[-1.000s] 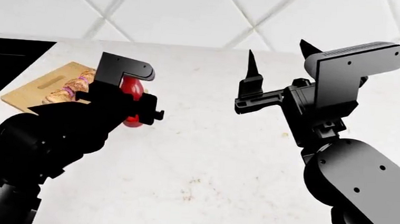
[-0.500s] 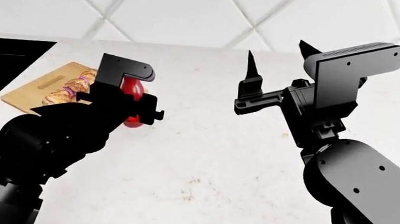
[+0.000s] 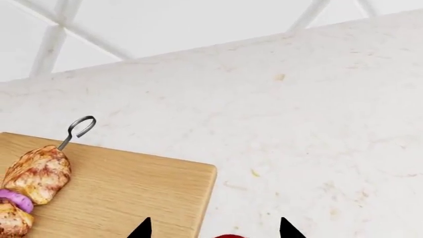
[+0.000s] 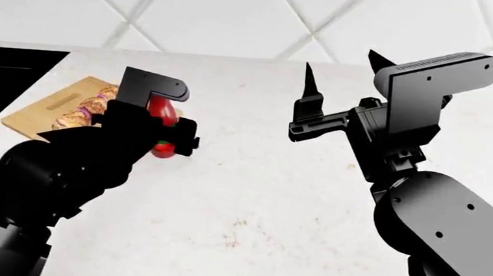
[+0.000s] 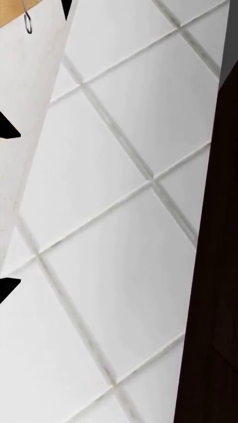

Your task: Pick the skewer from the plate and place it on the cutting board. Then pick the condiment bottle from the cabinet and place it next to the cutting board.

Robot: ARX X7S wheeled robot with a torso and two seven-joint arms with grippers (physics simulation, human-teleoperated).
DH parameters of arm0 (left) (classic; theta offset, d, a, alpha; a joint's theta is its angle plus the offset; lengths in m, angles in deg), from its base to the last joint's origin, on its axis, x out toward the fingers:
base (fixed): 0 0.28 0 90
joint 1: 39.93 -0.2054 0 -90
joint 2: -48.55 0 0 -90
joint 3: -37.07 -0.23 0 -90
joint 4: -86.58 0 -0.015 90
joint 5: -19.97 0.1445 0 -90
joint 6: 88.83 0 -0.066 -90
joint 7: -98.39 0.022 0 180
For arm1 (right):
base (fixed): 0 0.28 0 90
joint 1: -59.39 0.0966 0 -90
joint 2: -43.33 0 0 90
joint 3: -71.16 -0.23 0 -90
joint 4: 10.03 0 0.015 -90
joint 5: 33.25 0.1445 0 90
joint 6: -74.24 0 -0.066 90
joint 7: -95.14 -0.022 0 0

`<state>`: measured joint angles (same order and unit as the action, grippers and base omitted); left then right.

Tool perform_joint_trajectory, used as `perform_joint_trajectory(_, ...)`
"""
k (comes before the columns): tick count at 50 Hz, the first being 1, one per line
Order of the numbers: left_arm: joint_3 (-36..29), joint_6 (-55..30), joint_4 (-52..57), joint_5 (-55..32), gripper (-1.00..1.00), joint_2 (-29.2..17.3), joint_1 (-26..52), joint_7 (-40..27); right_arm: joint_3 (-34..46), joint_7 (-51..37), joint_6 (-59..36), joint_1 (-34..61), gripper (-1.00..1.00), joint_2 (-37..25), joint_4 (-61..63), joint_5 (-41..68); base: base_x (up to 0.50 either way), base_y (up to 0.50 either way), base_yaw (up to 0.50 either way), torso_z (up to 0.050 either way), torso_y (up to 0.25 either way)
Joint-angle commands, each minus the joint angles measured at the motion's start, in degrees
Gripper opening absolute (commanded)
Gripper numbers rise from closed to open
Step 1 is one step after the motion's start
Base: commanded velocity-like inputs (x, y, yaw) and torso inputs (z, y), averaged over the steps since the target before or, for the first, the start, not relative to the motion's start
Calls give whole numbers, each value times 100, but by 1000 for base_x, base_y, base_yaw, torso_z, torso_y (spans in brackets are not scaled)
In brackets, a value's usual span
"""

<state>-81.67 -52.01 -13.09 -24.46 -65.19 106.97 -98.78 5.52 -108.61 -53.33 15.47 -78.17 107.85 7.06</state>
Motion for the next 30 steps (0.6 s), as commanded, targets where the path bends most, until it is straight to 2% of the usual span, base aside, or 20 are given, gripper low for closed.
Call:
perform_joint_trajectory(1, -39, -35, -45, 6, 100, -25, -21, -35, 4, -5, -8, 15, 100, -6, 0, 15, 0, 0, 0, 0, 0)
perform_joint_trajectory(30, 89, -360, 497, -283, 100, -120, 89, -225, 19, -14, -27, 62, 100, -6, -2, 57, 0, 0, 0, 0, 0)
